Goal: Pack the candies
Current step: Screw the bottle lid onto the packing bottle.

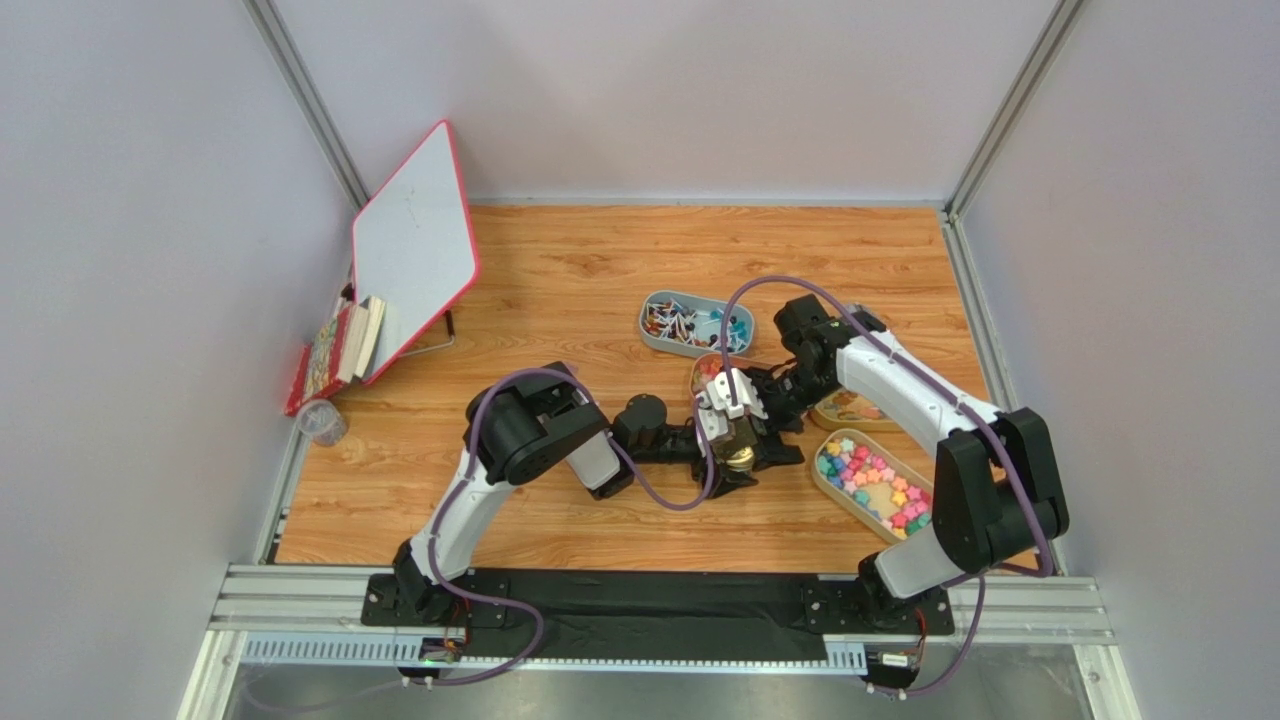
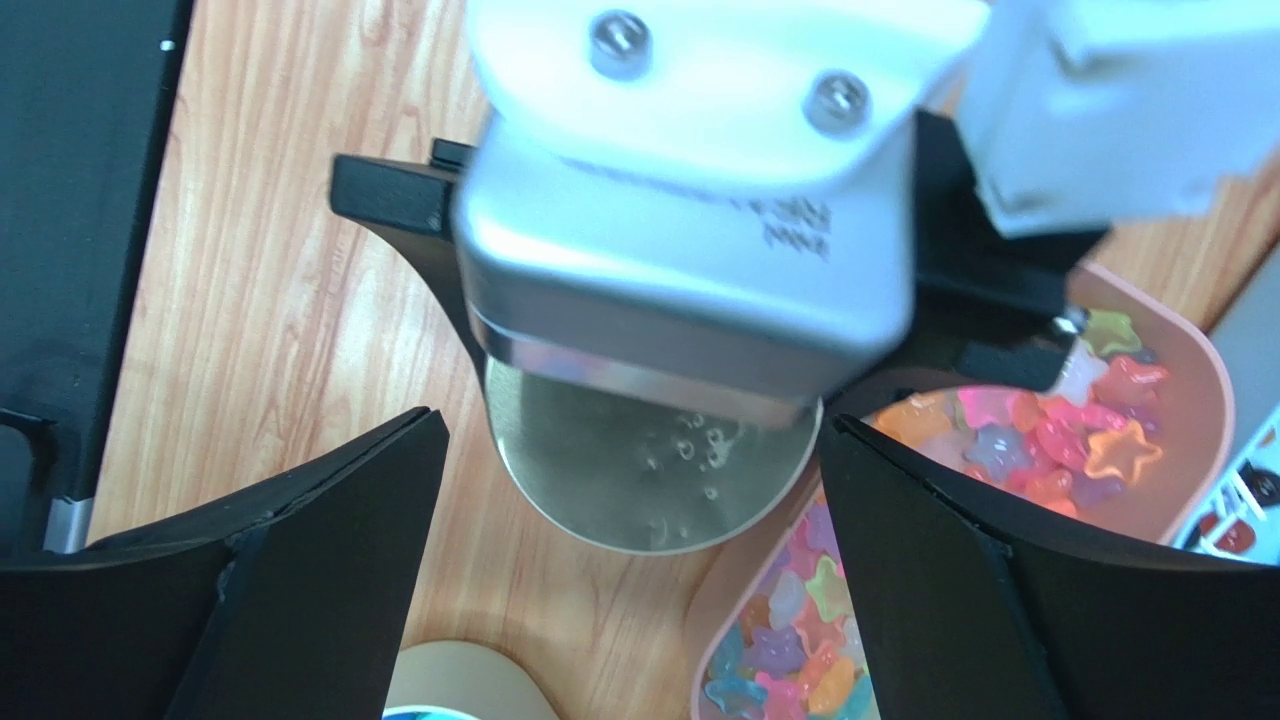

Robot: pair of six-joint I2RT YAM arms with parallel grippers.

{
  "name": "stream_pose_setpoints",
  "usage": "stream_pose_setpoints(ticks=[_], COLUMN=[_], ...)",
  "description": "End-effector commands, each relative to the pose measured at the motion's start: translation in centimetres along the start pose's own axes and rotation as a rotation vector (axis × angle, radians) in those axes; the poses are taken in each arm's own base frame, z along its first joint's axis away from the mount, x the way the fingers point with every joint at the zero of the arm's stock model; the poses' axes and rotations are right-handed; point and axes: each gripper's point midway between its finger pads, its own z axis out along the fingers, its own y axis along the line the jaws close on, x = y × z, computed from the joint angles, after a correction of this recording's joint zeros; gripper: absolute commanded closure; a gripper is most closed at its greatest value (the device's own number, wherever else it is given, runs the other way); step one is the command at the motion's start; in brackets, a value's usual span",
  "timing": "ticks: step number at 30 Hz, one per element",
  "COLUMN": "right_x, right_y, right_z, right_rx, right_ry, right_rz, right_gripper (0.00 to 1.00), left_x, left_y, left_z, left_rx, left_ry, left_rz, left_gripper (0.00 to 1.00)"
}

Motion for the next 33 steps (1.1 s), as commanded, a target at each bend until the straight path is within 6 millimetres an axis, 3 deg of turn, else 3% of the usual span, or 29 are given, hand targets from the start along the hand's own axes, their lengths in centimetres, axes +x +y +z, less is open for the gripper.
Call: stream_pose_setpoints(ticks=[1,15,23,33], right_x=[-1.5,0.1,0.8,2.4], right_y=[-0.2,-2.4,-1.8,-1.1], right_z=[0.4,1.8,1.9,1.4], right_rx=[-0.009,0.078,0.084,0.109], right_ry=[-0.044,0.004,0.032,0.095], right_rz=[-0.037,-0.038,-0.007,0.034], right_gripper=[0.00,0.00,0.06,0.12], left_x=[13.5,14.0,15.2,15.6], left_y=[-3.2,-3.1,-3.5,-3.1], left_z=[-5.9,-7.5,-8.8,-8.9], left_rx=[-0.021,-0.055,-0.074,-0.099], left_ry=[0.452,0.528,0.613,0.634], left_rz=[-0.222,-0.227,-0.272,-0.281], left_gripper=[0.01,0.00,0.01,0.01])
